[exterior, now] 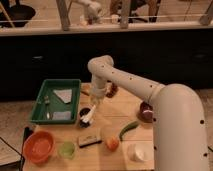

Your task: Place brush in metal cup

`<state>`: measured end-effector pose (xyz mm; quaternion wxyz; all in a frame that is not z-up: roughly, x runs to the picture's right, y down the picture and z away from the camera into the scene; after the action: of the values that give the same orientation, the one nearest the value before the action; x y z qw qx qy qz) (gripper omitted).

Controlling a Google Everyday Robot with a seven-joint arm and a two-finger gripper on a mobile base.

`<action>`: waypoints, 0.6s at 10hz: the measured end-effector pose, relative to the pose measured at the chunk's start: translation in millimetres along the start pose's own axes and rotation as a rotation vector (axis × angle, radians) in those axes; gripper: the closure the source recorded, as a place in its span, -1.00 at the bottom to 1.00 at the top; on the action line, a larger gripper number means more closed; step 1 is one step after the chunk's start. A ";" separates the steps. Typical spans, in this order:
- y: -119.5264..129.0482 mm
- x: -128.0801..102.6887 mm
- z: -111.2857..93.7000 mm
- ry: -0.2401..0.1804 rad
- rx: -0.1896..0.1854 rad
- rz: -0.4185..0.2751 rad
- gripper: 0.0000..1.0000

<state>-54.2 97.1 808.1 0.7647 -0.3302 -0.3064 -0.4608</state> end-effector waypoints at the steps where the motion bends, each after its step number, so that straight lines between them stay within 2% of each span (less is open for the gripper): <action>1: -5.8 -4.9 -0.2 0.003 -0.004 -0.016 1.00; 6: -33.8 -24.8 4.7 0.005 -0.029 -0.092 1.00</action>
<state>-95.2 101.2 799.3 0.7385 -0.3257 -0.3129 -0.5006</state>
